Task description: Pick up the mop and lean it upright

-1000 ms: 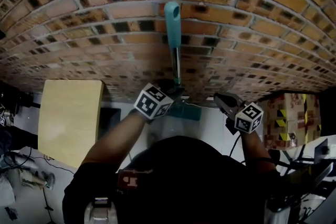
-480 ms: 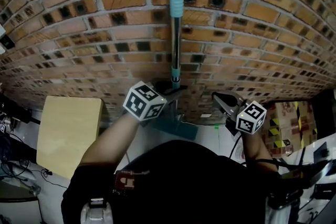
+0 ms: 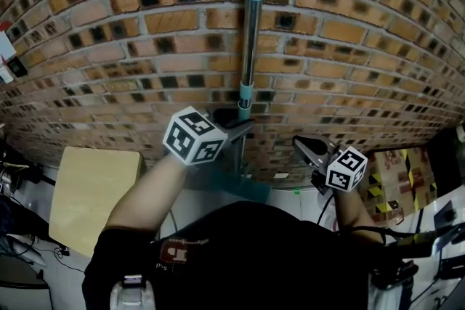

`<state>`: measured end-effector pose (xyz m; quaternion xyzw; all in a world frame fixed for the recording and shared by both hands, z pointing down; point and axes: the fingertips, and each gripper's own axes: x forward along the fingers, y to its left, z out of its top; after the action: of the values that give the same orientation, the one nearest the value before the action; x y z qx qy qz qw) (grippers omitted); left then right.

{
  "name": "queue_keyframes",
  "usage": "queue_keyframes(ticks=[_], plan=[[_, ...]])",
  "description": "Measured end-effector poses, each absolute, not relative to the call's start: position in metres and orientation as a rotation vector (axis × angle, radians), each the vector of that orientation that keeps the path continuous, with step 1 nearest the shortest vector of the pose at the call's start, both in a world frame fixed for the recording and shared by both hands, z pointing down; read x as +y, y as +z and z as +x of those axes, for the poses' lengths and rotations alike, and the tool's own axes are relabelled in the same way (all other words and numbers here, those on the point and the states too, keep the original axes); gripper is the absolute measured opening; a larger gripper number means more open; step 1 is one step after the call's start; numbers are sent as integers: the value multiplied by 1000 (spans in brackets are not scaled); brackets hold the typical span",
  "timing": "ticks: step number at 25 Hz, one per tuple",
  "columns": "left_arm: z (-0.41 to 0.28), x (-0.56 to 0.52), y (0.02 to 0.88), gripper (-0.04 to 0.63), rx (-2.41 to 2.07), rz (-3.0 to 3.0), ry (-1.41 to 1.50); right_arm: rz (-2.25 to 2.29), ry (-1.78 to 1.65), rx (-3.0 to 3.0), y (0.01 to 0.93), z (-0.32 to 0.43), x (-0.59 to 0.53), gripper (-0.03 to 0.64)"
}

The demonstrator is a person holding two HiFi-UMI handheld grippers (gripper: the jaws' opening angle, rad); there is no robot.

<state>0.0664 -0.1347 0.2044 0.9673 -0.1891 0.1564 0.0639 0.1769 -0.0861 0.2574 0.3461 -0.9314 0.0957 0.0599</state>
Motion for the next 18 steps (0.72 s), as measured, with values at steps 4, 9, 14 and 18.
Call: queue_keyframes(ticks=[4,9,14,18], plan=[[68,-139,191,129,-577,2922,472,1061,284,-2829,252,181,-87,14],[69,-150,180,129,-589,2917,494,1063,274,-2837,250,182,-87,14],[70,-155,174,130,-601,2916,490,1064,273,-2844,249,184,-88,14],[71,-157,172,130,-595,2921,495,1070,270,-2846,248,185,-88,14]])
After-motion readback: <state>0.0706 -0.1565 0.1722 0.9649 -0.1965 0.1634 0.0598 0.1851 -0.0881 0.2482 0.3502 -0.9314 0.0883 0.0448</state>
